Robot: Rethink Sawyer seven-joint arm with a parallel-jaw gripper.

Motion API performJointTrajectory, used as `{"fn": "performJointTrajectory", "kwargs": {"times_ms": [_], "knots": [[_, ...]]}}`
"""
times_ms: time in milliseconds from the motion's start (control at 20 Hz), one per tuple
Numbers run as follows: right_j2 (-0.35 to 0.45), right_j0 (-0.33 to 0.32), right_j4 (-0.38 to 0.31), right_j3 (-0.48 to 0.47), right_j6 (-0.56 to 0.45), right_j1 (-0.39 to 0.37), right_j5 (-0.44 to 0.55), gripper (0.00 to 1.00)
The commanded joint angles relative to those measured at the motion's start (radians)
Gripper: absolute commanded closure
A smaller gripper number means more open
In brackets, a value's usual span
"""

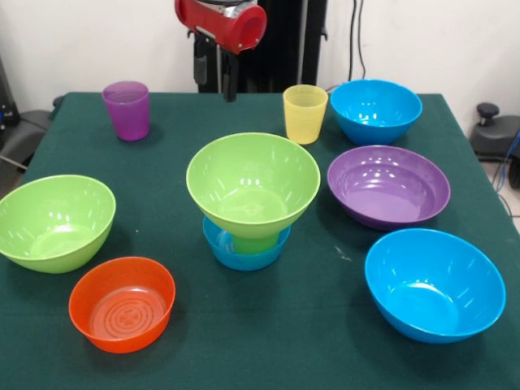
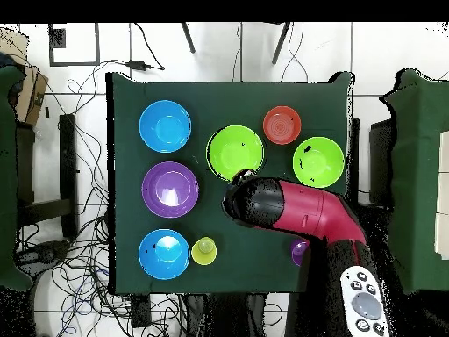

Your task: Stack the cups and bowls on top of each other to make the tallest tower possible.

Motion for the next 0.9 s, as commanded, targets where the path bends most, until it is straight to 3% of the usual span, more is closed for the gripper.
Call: {"fn": "performJointTrajectory", "kwargs": {"times_ms": [50, 900], "knots": [[0.099, 0.024, -0.067, 0.039, -0.106, -0.001, 0.007, 0.00], [0.076, 0.035, -0.087, 0.012, -0.115, -0.003, 0.025, 0.00]]}}
